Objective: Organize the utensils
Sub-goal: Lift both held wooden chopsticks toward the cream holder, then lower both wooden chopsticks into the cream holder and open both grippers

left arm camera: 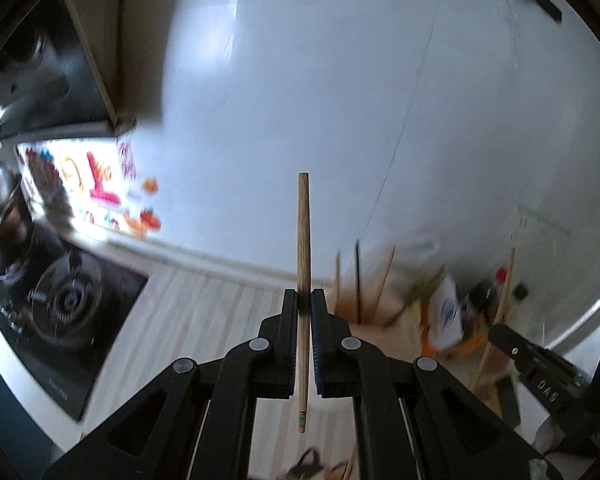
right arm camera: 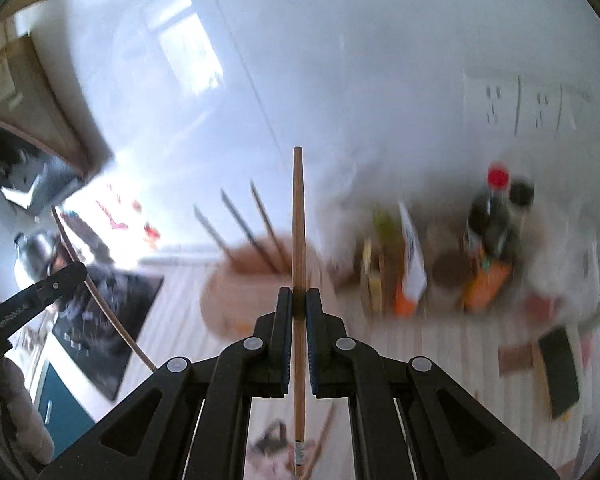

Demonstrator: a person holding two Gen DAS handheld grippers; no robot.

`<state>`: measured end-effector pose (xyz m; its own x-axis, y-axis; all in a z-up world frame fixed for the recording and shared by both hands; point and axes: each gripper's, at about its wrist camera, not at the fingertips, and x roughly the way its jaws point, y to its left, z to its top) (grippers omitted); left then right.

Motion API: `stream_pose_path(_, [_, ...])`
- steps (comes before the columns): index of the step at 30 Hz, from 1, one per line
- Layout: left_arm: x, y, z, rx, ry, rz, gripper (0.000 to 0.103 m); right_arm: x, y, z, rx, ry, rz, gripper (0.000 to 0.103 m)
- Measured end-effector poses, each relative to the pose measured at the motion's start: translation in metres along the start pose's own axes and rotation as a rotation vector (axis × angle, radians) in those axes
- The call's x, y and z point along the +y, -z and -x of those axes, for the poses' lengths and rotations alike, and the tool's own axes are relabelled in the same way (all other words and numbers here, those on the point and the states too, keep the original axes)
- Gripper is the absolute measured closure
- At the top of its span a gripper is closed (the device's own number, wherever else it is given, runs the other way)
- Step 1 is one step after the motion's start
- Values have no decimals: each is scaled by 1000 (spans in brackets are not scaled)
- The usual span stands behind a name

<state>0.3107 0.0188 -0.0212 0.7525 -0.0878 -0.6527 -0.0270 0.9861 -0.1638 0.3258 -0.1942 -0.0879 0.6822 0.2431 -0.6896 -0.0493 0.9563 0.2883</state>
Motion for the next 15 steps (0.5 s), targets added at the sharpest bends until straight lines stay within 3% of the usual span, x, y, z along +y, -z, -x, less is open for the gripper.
stream_pose_path(7, [-6, -45, -31, -5, 40, 29, 99, 12, -61, -19, -120, 30, -15, 96])
stream_pose_path(15, [-19, -69, -70, 17, 88, 56, 99, 6, -93, -46, -203, 32, -63, 96])
